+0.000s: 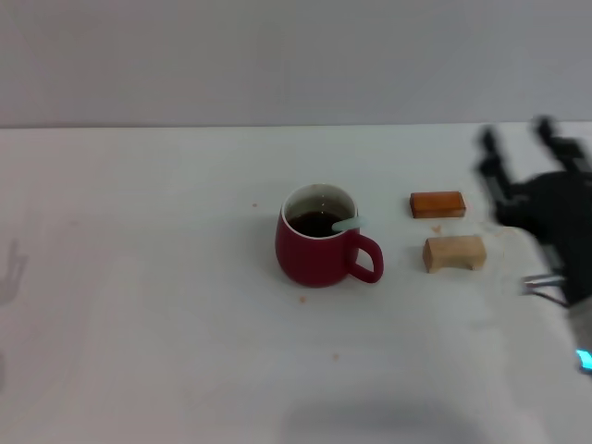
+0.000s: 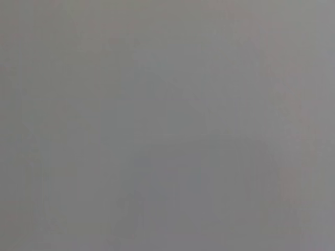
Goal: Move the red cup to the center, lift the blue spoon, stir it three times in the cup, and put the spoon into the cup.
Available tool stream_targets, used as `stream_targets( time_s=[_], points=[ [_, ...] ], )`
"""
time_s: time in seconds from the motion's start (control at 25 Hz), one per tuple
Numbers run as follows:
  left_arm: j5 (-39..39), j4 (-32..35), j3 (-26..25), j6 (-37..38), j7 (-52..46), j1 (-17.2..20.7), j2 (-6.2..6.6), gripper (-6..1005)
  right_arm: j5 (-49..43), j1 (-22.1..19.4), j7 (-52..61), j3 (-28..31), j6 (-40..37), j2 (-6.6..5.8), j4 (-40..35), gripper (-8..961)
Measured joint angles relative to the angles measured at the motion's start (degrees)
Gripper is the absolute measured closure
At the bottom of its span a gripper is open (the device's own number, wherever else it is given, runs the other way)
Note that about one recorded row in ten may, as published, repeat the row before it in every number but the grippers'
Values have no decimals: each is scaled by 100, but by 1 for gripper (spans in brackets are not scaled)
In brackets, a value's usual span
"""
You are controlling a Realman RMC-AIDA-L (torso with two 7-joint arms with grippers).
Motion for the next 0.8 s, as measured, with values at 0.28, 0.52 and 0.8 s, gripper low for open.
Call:
stream_targets(
  time_s=[0.28, 0.52, 0.8],
  points=[
    [-14, -9, -48, 13, -56, 0, 5, 152, 683, -636, 7, 637, -819, -10, -515, 322],
    [-20, -17, -58, 180, -155, 15, -1, 152, 1535, -836, 210, 631, -1934, 10, -1206, 157],
    [-22, -18, -59, 428, -298, 49, -5, 152, 1662, -778, 1171, 639, -2151, 7, -1875, 156]
  ],
)
